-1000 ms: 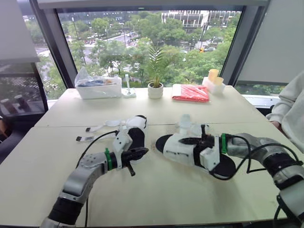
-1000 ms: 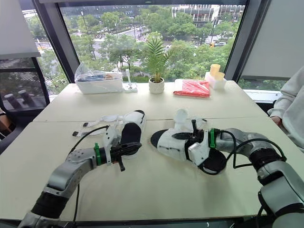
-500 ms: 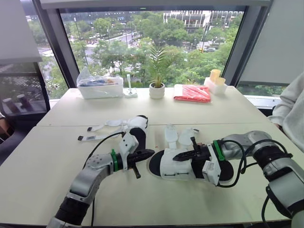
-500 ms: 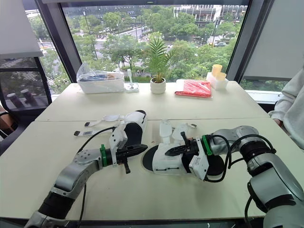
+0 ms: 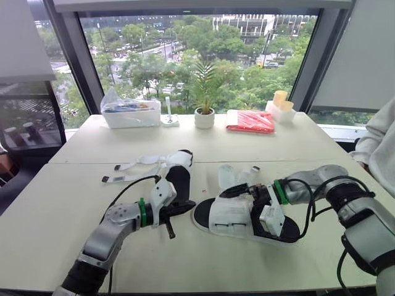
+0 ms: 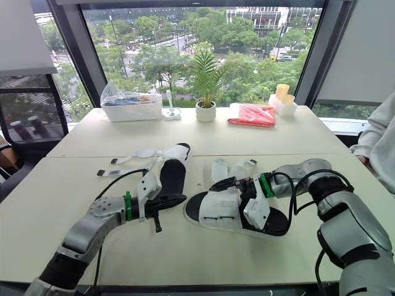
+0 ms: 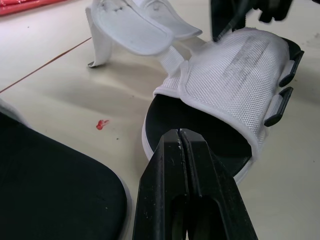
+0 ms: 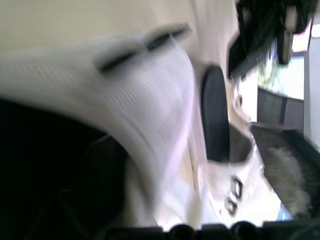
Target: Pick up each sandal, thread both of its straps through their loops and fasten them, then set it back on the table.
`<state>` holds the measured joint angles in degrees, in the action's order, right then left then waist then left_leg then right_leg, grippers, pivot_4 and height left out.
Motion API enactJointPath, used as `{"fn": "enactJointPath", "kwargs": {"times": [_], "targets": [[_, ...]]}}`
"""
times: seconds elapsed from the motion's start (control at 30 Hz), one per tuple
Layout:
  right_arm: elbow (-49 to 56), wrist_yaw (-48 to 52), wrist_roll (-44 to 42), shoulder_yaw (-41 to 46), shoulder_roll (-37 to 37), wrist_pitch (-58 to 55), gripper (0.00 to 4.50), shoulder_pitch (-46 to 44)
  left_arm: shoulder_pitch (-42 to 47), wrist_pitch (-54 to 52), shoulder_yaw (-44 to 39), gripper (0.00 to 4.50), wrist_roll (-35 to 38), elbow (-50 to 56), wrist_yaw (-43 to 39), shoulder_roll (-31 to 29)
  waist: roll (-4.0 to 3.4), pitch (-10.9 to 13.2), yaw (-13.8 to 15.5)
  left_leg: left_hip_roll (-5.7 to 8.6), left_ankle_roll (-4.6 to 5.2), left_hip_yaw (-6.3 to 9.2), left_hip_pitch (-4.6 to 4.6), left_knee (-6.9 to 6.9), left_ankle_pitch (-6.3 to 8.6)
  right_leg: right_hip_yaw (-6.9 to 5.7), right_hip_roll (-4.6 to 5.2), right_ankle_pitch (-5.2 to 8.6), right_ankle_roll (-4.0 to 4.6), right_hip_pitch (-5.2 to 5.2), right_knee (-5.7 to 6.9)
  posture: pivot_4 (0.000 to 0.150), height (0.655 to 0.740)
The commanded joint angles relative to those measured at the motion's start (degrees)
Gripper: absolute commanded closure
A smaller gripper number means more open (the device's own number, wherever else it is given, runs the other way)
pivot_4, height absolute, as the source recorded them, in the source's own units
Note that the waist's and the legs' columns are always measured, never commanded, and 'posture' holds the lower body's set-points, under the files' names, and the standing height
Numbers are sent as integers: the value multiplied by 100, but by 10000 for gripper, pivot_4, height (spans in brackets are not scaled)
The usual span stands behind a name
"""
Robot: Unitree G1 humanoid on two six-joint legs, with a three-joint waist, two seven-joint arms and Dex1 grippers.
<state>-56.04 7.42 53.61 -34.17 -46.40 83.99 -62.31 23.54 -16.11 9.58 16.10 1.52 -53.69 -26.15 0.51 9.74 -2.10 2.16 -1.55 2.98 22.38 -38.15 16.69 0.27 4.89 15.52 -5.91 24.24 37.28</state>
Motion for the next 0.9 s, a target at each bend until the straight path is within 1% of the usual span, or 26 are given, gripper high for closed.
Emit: {"fn": "enactJointPath", "kwargs": {"times": [0.03,0.07,0.13,0.2,0.3,0.37,0.5,0.67,0.73,0.9], "targets": [[172,1490,-1645,-22,-470,-529,333,338,287,493,122,45000,-129,-342,-349,1,0,0,25,0,1,0,0,0,0,0,1,0,0,-3,-1,1500,7374],[571,2033,-2298,-41,-666,-890,333,598,349,586,165,45000,-151,-455,-449,10,0,0,32,0,1,2,0,-1,0,-2,2,0,0,-5,-3,1500,7374],[1778,3005,-3589,36,-1219,-1909,333,1311,542,776,298,45000,-218,-754,-703,59,-1,-1,86,0,6,3,0,-4,3,-3,5,0,0,-8,-4,1500,7374],[3015,3630,-4654,304,-1707,-3119,333,2065,729,994,441,45000,-301,-1085,-944,128,-4,-2,160,0,10,4,0,-8,5,-6,7,0,-1,-12,-5,1500,7374],[4775,3990,-6020,955,-2215,-5076,333,3175,1056,1354,639,45000,-474,-1761,-1206,346,-6,-3,169,1,28,11,-2,-16,16,-17,9,0,-1,-24,-7,1500,7374],[5756,4016,-6719,1446,-2458,-6172,333,3773,1297,1587,744,45000,-571,-2199,-1367,532,-6,-3,162,1,54,14,-3,-20,29,-21,9,-1,-1,-28,-5,1500,7374],[6844,3846,-7045,2433,-2661,-7577,333,4617,1750,1923,892,45000,-739,-2969,-1600,904,-7,-4,163,1,55,15,-4,-24,30,-26,8,-1,-2,-27,0,1500,7374],[7697,3645,-7130,3417,-2451,-8658,333,5394,2170,2483,1060,45000,-1104,-3851,-1734,1186,-4,-3,213,4,61,15,-2,-26,33,-30,7,-1,-2,-29,-2,1500,7374],[7979,3587,-7219,3716,-2299,-9043,333,5550,2275,2635,1097,45000,-1218,-4080,-1808,1259,-4,-3,234,4,64,15,-1,-29,35,-31,6,-1,-3,-29,-2,1500,7374],[8389,3509,-7324,4047,-1865,-9792,333,5596,2397,2940,1072,45000,-1392,-4460,-1833,1386,-4,-3,282,1,94,27,1,-73,53,-37,-3,-4,-7,-52,-2,1500,7374]]}}
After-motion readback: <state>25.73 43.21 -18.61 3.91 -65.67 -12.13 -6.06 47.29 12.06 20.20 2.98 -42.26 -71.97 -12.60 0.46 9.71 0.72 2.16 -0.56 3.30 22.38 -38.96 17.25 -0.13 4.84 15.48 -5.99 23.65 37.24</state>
